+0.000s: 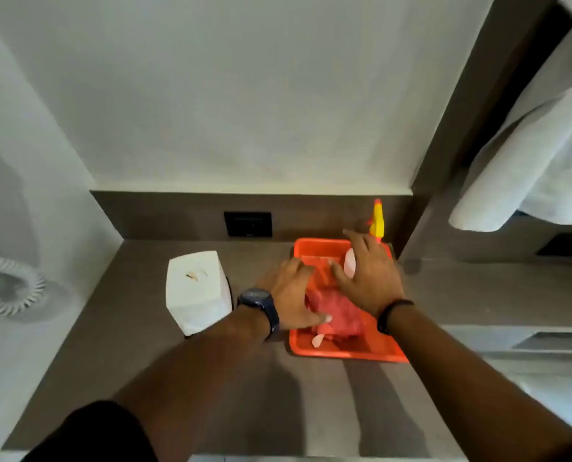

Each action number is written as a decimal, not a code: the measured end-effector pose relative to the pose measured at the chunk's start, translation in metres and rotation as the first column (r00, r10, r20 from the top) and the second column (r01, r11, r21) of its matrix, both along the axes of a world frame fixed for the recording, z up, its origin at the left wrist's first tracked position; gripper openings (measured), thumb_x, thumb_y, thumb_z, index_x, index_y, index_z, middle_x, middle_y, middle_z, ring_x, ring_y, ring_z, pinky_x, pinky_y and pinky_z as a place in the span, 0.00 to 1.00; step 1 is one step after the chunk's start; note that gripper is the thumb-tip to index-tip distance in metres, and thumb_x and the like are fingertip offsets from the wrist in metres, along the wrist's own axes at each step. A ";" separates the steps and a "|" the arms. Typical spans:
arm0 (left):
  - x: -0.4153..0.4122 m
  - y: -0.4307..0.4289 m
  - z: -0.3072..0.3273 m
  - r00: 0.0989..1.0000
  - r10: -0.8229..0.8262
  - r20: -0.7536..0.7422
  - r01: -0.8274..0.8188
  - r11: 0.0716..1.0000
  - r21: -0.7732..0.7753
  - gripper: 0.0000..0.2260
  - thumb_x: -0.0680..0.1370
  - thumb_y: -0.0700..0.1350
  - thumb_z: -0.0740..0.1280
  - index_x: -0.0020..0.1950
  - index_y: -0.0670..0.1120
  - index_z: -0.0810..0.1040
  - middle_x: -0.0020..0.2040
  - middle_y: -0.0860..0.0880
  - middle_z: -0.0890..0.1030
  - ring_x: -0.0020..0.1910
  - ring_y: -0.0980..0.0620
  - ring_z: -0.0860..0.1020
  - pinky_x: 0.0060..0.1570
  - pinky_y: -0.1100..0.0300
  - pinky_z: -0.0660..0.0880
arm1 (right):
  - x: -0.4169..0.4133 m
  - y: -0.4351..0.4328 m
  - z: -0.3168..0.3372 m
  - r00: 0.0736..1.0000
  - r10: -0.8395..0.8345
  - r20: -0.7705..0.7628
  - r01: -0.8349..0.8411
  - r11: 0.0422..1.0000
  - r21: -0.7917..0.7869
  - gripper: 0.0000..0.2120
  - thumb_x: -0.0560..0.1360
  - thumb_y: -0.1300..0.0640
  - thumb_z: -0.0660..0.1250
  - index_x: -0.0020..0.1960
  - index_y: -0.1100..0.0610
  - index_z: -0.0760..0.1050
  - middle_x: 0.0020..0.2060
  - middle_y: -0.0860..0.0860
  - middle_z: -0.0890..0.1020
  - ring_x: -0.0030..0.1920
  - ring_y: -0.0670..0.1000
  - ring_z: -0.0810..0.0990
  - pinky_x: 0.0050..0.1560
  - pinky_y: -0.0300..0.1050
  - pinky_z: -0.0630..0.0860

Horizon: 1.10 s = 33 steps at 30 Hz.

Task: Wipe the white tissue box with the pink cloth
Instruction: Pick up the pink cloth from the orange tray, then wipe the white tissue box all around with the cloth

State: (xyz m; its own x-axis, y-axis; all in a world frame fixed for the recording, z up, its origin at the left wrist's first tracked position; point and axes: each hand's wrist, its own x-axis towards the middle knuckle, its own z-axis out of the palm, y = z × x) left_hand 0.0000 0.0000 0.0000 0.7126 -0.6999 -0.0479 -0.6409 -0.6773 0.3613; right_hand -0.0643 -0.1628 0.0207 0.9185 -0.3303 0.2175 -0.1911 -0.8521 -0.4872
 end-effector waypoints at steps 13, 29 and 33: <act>0.008 -0.007 -0.132 0.999 -0.029 -0.016 0.030 0.997 0.067 0.61 0.55 0.80 0.60 0.74 0.39 0.52 0.77 0.41 0.53 0.76 0.44 0.49 0.72 0.50 0.48 | 0.019 0.004 -0.153 0.854 0.020 -0.520 -0.125 0.978 -0.168 0.38 0.66 0.34 0.64 0.73 0.41 0.59 0.74 0.56 0.65 0.71 0.63 0.64 0.62 0.62 0.69; 0.128 0.134 0.002 0.990 0.055 0.126 -0.073 0.987 0.140 0.68 0.46 0.79 0.66 0.76 0.46 0.47 0.77 0.44 0.54 0.75 0.42 0.54 0.71 0.46 0.56 | 0.108 0.116 -0.091 0.987 -0.112 0.119 -0.064 0.402 0.913 0.19 0.68 0.64 0.69 0.59 0.56 0.77 0.48 0.46 0.83 0.44 0.38 0.80 0.47 0.36 0.77; 0.136 0.170 -0.021 0.994 0.099 -0.045 -0.071 0.904 0.422 0.71 0.43 0.77 0.68 0.74 0.51 0.35 0.78 0.45 0.49 0.75 0.45 0.51 0.72 0.50 0.52 | 0.122 0.153 -0.116 0.998 0.064 0.001 -0.014 0.204 0.979 0.17 0.74 0.68 0.65 0.60 0.56 0.75 0.54 0.55 0.83 0.49 0.45 0.82 0.52 0.43 0.79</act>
